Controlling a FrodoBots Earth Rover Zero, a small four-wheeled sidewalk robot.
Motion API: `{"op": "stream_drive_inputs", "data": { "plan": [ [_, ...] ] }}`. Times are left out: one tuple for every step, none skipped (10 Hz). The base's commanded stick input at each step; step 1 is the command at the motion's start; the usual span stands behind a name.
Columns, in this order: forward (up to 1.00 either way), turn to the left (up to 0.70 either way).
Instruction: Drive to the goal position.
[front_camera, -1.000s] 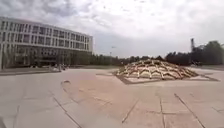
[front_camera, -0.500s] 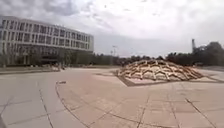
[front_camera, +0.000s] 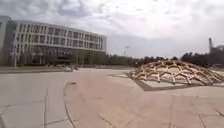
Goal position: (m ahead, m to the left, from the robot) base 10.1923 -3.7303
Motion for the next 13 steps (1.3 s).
{"op": "stream_drive_inputs", "data": {
  "plan": [
    [0.70,0.00],
    [0.70,0.00],
    [0.70,0.00],
    [0.70,0.00],
    [0.70,0.00],
    [0.70,0.00],
    [0.70,0.00],
    [0.70,0.00],
    [0.70,0.00],
    [0.70,0.00],
    [0.70,0.00],
    [0.70,0.00],
    [0.70,0.01]
  ]
}}
